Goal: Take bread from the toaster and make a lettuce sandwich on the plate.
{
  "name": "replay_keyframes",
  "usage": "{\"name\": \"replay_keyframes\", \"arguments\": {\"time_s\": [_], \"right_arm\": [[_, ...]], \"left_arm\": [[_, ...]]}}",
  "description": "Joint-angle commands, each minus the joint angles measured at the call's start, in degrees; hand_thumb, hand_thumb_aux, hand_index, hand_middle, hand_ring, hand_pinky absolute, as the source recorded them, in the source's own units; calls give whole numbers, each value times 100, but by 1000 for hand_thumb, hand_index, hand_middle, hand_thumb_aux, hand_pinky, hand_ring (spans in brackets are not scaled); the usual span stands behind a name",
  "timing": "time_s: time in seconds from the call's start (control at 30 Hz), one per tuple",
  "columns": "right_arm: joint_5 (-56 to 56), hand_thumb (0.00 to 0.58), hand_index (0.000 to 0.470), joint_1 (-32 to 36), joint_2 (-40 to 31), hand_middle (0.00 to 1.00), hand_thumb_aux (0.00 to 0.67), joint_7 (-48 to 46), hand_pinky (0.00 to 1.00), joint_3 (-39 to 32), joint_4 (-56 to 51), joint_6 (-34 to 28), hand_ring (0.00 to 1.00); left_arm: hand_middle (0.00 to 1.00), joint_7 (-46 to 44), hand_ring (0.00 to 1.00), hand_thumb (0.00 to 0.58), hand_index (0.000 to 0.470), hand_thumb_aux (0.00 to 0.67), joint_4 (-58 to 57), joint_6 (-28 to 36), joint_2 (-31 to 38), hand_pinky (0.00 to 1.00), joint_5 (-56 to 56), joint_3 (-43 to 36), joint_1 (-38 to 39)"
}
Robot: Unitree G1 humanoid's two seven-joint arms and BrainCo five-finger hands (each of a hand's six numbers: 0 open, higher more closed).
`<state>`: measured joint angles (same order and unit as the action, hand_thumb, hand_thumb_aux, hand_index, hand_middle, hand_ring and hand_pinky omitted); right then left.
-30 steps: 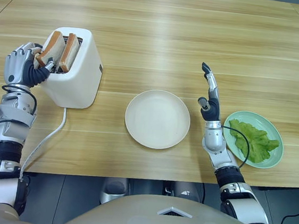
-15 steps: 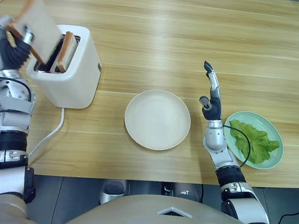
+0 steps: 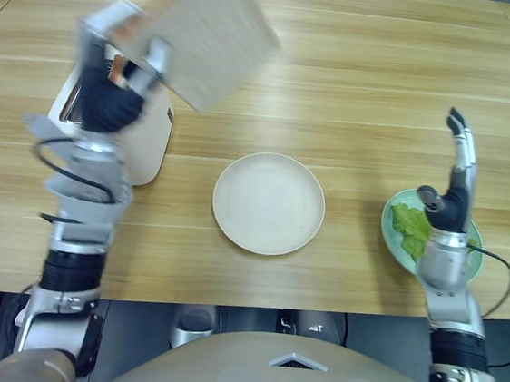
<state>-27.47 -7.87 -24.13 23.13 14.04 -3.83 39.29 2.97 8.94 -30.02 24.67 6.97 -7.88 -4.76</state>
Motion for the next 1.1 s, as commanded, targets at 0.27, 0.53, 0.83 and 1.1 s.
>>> {"name": "replay_keyframes", "arguments": {"time_s": [0.27, 0.53, 0.83, 1.1], "right_arm": [[-913, 0, 0, -945, -1475, 0, 0, 154, 0, 1138, -583, -764, 0], [-1609, 0, 0, -962, -1999, 0, 0, 218, 0, 78, -2131, -992, 0], [-2456, 0, 0, -492, -2133, 0, 0, 135, 0, -1586, -3020, -1593, 0], [-2482, 580, 460, -301, -2256, 0, 670, 813, 0, -1965, -3209, -2085, 0]], "left_arm": [[1000, -1709, 1000, 580, 460, 670, -2032, -167, -155, 1000, 48, -901, 387], [1000, -1186, 1000, 580, 460, 670, -4086, -451, -298, 1000, 982, -920, -328], [192, -603, 192, 501, 290, 423, -4638, -508, -157, 192, 1967, -1177, -424], [0, 365, 0, 0, 0, 0, -3832, -329, 203, 0, 2593, -878, -367]]}}
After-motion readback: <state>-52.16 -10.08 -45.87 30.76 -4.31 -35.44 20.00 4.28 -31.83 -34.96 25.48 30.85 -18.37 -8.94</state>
